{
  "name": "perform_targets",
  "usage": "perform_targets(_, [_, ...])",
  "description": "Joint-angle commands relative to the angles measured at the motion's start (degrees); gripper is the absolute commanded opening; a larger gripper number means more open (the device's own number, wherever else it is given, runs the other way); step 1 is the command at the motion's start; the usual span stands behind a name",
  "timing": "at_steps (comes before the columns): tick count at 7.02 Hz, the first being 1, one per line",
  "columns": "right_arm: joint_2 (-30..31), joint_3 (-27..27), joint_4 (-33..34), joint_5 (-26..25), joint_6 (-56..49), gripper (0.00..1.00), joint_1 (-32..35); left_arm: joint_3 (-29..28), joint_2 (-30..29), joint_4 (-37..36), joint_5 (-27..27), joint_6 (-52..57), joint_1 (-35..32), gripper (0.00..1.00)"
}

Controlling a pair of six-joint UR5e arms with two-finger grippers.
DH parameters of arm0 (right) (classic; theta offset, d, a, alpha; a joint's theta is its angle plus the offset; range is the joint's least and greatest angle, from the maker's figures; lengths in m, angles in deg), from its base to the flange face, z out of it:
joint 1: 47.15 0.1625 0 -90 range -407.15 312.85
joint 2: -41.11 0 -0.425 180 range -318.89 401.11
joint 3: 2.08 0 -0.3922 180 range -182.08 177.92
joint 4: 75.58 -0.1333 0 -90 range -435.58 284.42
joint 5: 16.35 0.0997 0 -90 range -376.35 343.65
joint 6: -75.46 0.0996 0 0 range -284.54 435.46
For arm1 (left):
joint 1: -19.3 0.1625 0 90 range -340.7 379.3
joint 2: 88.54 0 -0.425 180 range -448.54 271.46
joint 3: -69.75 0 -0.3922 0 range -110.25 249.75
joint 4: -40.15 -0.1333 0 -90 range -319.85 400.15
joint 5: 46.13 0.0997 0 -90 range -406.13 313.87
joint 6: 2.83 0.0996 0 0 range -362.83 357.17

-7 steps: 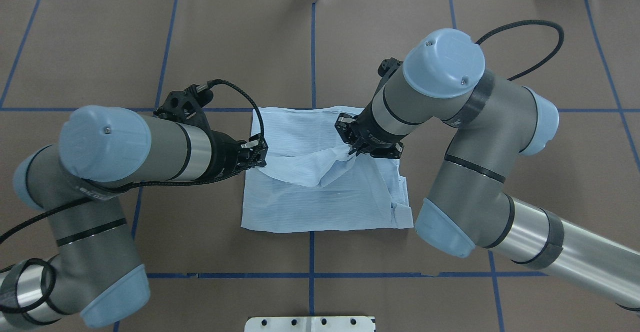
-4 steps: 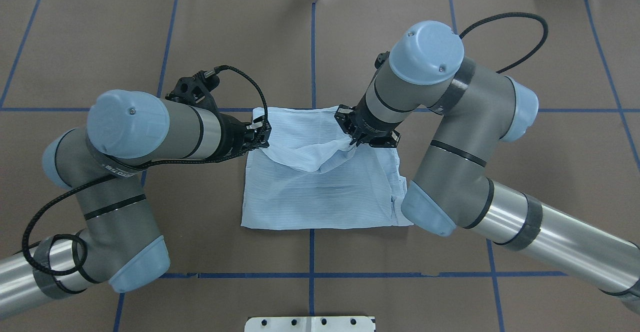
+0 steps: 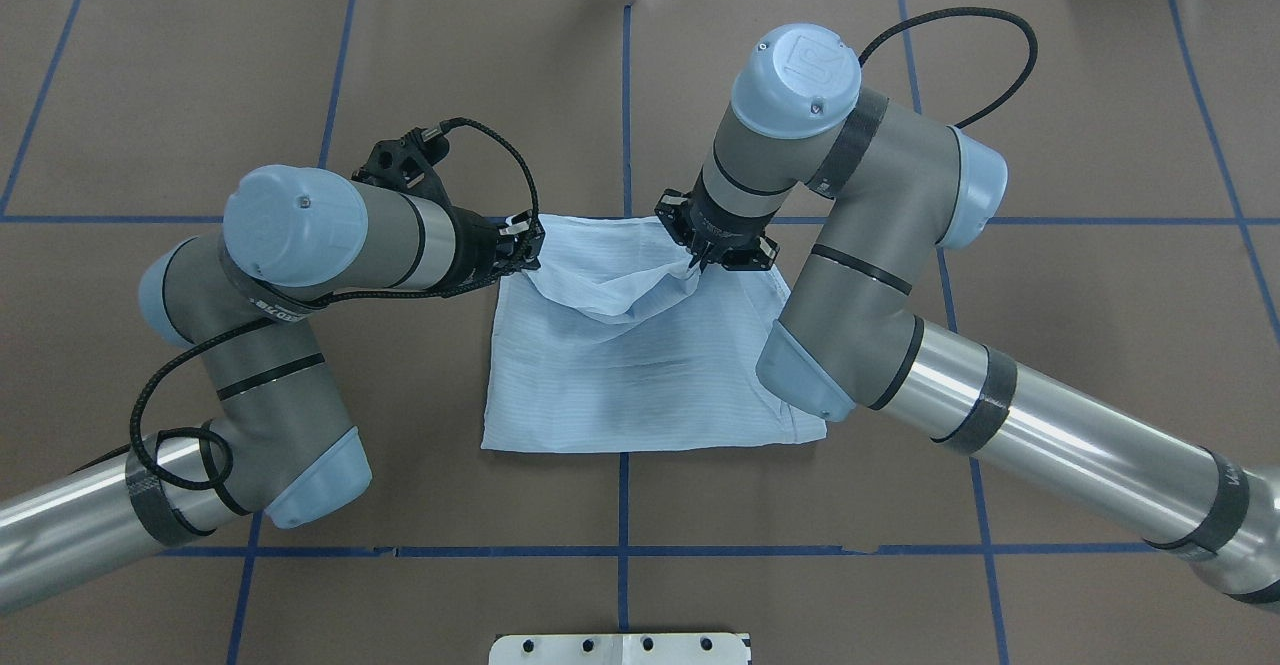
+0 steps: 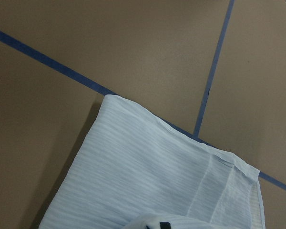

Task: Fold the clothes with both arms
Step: 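Lay the folded hem over the shirt's middle with both grippers, then open both grippers and press the fold with the right gripper while the left withdraws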

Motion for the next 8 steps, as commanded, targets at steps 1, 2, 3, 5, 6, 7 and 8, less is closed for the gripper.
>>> perform_targets(1, [-0.3,-5.1,-7.9,0.0,0.3,0.22,0.4,-1.1,-0.3,0.9,0.0,0.1,-0.5,0.0])
perform_targets(2, [-0.3,-5.7,-8.1,-0.1,0.0,0.98,0.5,-1.1,-0.3,0.9,0.0,0.0,-1.0,0.0])
perform_targets(3, [-0.3,-6.0,-8.1,-0.1,-0.1,1.0,1.1,-1.2,-0.5,0.9,0.0,0.1,-2.1,0.75])
perform_targets(5, [-0.8,-6.1,-8.2,0.4,0.0,1.0,2.4,-5.0,-2.3,0.4,0.0,0.4,-4.3,1.0])
perform_targets(6, [-1.4,-5.5,-8.2,0.4,0.1,1.0,2.3,-5.8,-2.3,0.4,0.0,2.8,-4.7,1.0])
perform_targets(7, [-2.1,-5.0,-8.0,0.3,-0.3,1.0,1.4,-5.8,-2.1,0.3,-1.2,4.0,-5.9,1.0])
perform_targets(8, [-2.3,-4.3,-7.8,0.1,-2.4,1.0,-0.6,-5.6,-1.6,0.2,-6.0,5.0,-8.0,1.0])
